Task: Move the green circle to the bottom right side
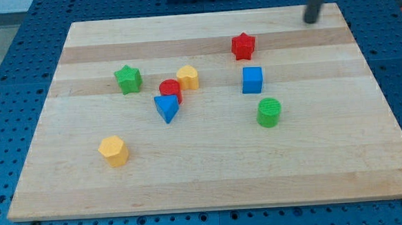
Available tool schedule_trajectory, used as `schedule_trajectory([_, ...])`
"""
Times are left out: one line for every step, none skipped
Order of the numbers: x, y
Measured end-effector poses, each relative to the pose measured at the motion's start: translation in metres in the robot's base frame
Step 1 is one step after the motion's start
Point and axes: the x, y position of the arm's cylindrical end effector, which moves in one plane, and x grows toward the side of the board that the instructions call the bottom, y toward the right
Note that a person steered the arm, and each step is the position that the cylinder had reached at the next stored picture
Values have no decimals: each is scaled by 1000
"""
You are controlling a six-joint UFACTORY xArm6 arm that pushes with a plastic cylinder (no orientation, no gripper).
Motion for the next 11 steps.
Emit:
schedule_trajectory([-6, -74])
schedule_trajectory([15, -116])
schedule_trajectory([34, -135])
schedule_trajectory([77, -162])
schedule_trajectory([136, -171])
schedule_trajectory([175, -146])
schedule_trajectory([214, -143])
schedule_trajectory([246, -112])
schedule_trajectory([258, -65])
schedule_trajectory([279, -42])
schedule_trajectory([301, -32])
